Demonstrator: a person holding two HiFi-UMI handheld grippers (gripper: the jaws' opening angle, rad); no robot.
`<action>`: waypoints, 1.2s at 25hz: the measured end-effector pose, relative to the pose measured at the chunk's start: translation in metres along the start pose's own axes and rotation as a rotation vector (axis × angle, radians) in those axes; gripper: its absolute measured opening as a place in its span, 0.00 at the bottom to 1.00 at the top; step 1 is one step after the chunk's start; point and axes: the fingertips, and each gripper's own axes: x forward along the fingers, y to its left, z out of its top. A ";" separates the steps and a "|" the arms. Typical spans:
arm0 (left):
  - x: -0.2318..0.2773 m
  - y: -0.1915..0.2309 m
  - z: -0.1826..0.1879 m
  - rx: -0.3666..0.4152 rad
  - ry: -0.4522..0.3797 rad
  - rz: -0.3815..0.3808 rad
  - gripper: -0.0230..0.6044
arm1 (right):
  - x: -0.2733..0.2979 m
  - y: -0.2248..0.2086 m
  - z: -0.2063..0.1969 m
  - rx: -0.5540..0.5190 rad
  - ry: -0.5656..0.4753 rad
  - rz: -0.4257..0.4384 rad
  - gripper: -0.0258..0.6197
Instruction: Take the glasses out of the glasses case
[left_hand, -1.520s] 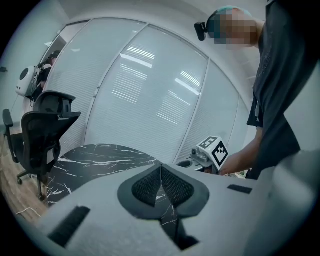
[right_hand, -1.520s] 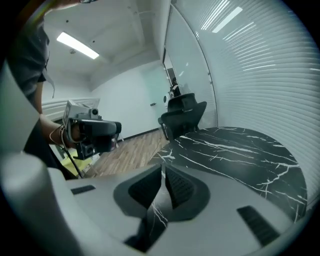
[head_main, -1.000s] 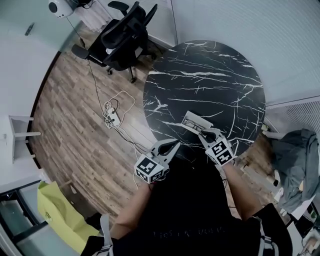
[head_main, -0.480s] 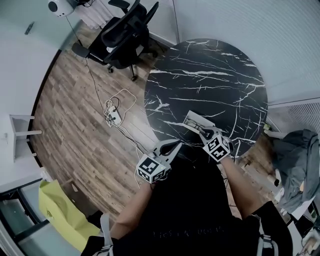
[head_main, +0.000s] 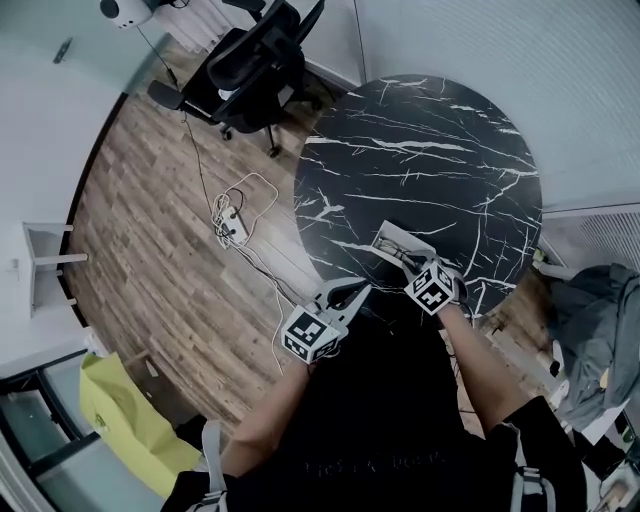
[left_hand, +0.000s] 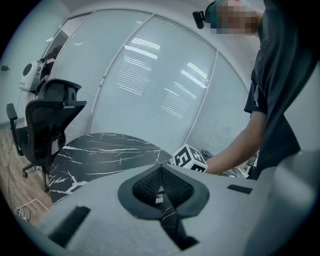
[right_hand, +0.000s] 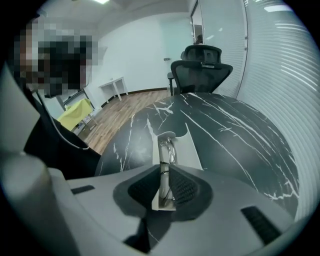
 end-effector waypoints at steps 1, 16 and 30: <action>0.001 0.000 -0.002 0.005 0.006 -0.003 0.07 | 0.002 -0.001 0.000 -0.005 0.006 -0.002 0.10; -0.001 0.002 -0.006 -0.027 0.030 -0.003 0.07 | 0.039 -0.009 -0.008 -0.077 0.128 -0.015 0.10; -0.003 0.001 -0.005 -0.016 0.025 -0.011 0.07 | 0.027 -0.016 -0.006 -0.072 0.127 -0.054 0.09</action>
